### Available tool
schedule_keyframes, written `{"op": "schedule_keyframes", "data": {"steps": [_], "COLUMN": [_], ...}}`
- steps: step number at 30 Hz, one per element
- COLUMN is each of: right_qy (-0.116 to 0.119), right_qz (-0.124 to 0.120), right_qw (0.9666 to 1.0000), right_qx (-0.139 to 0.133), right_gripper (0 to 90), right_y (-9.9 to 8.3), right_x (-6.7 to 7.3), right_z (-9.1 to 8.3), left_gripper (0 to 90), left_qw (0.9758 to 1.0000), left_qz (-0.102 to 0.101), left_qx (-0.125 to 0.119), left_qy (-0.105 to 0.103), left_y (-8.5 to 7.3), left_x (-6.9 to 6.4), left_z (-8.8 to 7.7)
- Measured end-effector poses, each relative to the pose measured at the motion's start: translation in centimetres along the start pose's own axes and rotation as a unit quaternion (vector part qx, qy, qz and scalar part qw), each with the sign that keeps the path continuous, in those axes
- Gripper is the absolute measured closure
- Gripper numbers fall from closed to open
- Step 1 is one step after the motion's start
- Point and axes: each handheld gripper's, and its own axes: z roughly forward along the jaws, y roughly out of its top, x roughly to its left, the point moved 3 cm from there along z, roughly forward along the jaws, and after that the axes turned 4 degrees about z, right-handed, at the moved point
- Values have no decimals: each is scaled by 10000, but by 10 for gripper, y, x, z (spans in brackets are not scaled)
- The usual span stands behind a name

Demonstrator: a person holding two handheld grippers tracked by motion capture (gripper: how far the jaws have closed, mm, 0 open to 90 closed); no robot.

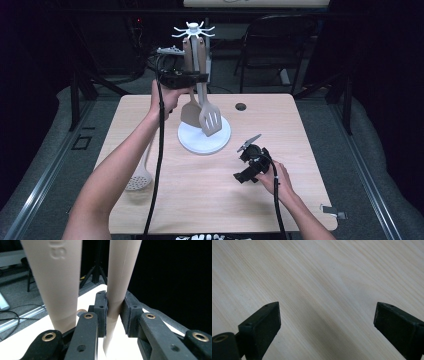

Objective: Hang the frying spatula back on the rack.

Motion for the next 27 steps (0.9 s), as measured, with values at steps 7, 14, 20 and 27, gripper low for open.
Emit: {"op": "schedule_keyframes", "data": {"steps": [7, 14, 20, 27], "right_qy": [8, 22, 38, 67], "right_qz": [-8, -6, -21, 3], "right_qw": [10000, 10000, 10000, 10000], "right_qx": [9, 11, 32, 1], "right_gripper": [70, 70, 81, 80], "right_y": [0, 0, 0, 0], "right_x": [0, 0, 0, 1], "right_z": [0, 0, 1, 1], "left_gripper": [762, 761, 720, 618], "left_qw": [9979, 9956, 9957, 9919], "left_qz": [343, 501, 491, 789], "left_qx": [-17, 16, -42, 150], "left_qy": [556, 792, 784, 985], "left_y": [-1, -1, -2, -8], "left_x": [-5, -5, -7, -20], "left_z": [1, 2, 0, -10]}}
